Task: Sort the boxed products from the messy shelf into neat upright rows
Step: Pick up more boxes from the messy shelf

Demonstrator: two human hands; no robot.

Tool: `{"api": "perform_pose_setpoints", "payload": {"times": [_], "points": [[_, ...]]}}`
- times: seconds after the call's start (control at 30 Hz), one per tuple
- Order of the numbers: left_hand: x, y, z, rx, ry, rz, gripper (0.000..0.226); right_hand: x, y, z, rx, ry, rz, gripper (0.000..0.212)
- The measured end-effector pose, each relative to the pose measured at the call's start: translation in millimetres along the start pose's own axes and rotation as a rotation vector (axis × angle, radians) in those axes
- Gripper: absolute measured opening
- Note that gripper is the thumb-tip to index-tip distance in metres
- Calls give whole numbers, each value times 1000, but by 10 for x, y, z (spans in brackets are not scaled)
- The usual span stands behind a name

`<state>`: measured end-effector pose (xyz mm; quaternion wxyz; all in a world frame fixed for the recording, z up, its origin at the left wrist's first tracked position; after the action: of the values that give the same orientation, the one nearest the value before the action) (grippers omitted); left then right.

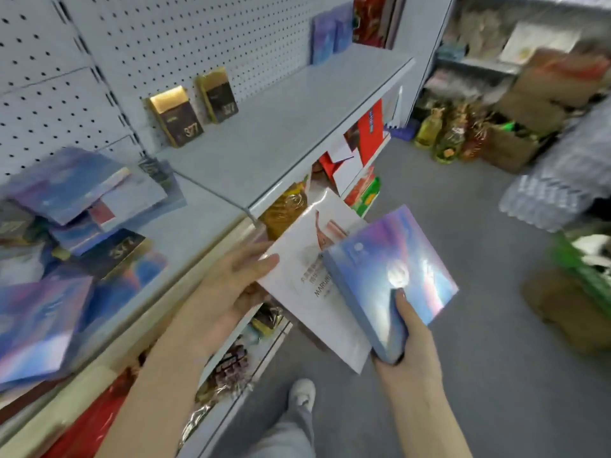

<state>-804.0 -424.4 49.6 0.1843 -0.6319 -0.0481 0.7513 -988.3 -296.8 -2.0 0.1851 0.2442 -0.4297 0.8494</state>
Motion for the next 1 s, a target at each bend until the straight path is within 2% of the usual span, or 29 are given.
{"api": "perform_pose_setpoints", "payload": {"times": [0.1, 0.27, 0.33, 0.47, 0.6, 0.77, 1.0], "points": [[216, 418, 573, -44, -222, -72, 41, 405, 439, 258, 5, -3, -102, 45], [605, 875, 1621, -22, -281, -318, 78, 947, 1076, 524, -44, 5, -215, 41], [618, 1117, 1909, -18, -343, -362, 86, 1199, 1358, 561, -54, -58, -245, 42], [518, 1764, 2316, -109, -320, -256, 69, 1745, 2056, 677, -66, -211, -269, 49], [426, 2268, 2724, -309, -318, -195, 67, 2392, 2831, 874, 14, -381, -174, 38], [299, 2722, 3264, -435, -438, -148, 57, 3163, 3630, 1284, 85, -534, -104, 33], [-8, 3330, 3437, -621, -536, -8, 45, 3355, 4546, 2159, 260, -558, 9, 30]]}}
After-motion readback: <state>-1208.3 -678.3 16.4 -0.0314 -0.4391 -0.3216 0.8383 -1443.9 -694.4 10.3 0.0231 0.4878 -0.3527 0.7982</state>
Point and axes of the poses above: each hand's wrist, its own y-axis towards the middle knuckle, its own z-axis out of the palm, x = y × z, the point moved 6 cm from there along y, towards the middle knuckle, and after that the axes turned 13 degrees about -x, right-handed, at the moved point
